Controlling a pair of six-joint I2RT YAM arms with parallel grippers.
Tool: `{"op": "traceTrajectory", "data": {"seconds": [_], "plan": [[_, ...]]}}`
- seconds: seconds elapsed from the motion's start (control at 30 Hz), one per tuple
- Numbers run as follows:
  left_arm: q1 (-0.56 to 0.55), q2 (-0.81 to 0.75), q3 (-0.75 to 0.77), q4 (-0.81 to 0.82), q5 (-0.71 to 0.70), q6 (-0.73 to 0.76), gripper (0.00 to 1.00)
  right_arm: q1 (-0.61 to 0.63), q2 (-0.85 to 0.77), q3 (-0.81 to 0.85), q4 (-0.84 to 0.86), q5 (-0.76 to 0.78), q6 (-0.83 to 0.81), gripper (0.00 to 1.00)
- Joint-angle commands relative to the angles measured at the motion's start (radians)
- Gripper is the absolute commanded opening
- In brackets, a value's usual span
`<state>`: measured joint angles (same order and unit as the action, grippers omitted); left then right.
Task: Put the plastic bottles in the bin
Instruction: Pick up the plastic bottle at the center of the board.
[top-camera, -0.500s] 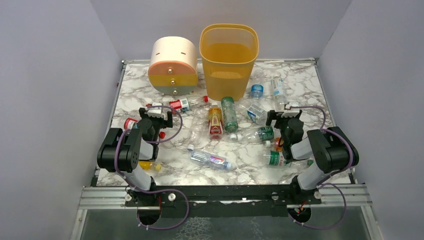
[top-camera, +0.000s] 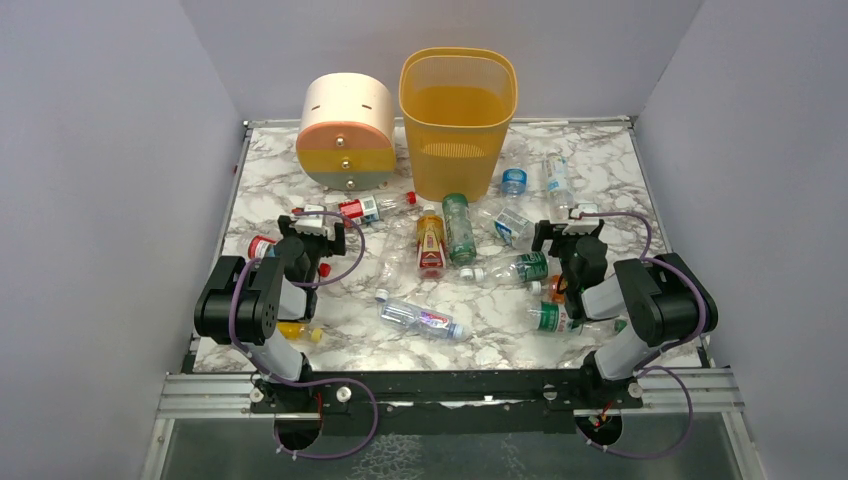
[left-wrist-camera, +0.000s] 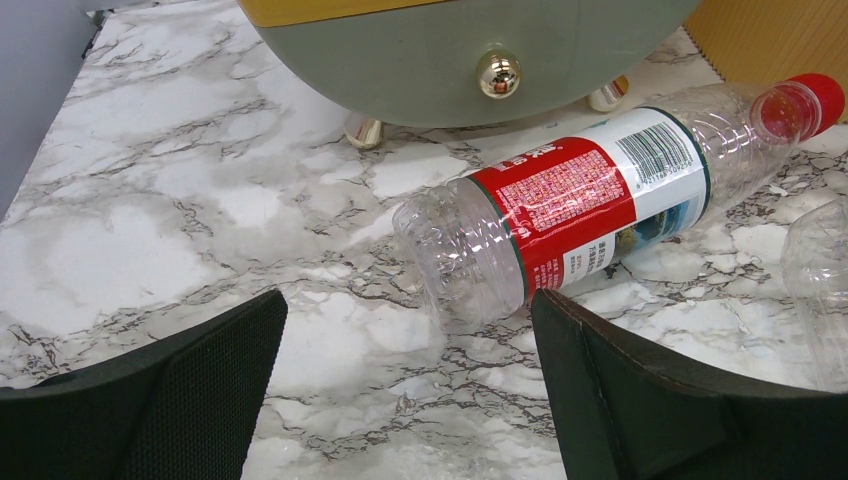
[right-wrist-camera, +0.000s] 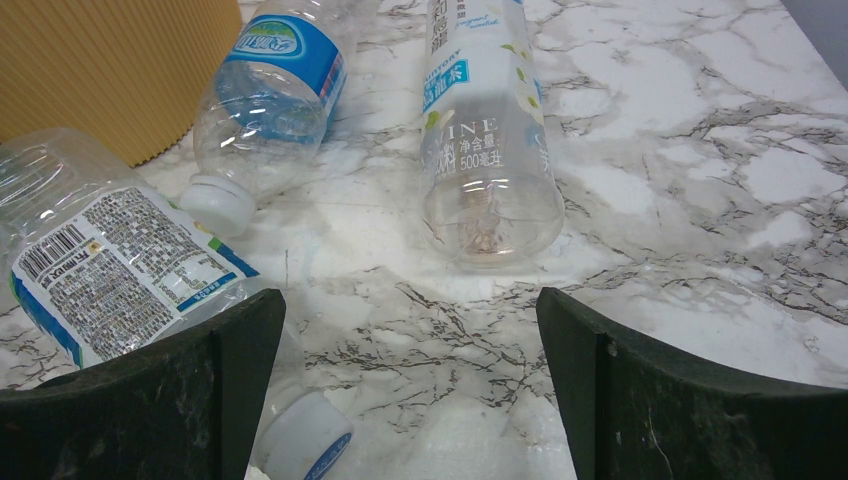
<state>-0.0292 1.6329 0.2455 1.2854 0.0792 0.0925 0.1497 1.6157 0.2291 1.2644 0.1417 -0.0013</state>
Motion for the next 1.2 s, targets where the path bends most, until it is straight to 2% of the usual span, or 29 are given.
{"op": "traceTrajectory", "data": {"seconds": [0.0,0.07,0.17,0.37,0.73,0.93,1.17], "plan": [[0.006,0.008,0.009,0.010,-0.018,-0.017,0.99,0.007,-0.001,-0.002,0.062,-0.028,-0.021,0.99],[0.005,0.006,0.010,0.006,-0.041,-0.026,0.99,0.007,-0.037,0.000,0.028,-0.062,-0.034,0.99],[0.008,-0.030,-0.004,0.007,-0.026,-0.019,0.99,0.007,-0.146,0.046,-0.163,-0.094,-0.041,0.99],[0.006,-0.249,0.049,-0.258,-0.002,-0.029,0.99,0.006,-0.368,0.064,-0.371,-0.142,-0.047,0.99],[0.000,-0.599,0.115,-0.535,0.080,-0.215,0.99,0.007,-0.706,0.194,-0.761,-0.289,0.069,0.99],[-0.001,-0.761,0.182,-0.672,0.142,-0.361,0.99,0.006,-0.769,0.346,-0.983,-0.366,0.228,0.99],[-0.001,-0.845,0.328,-0.859,0.195,-0.498,0.99,0.007,-0.688,0.637,-1.329,-0.506,0.370,0.99]]}}
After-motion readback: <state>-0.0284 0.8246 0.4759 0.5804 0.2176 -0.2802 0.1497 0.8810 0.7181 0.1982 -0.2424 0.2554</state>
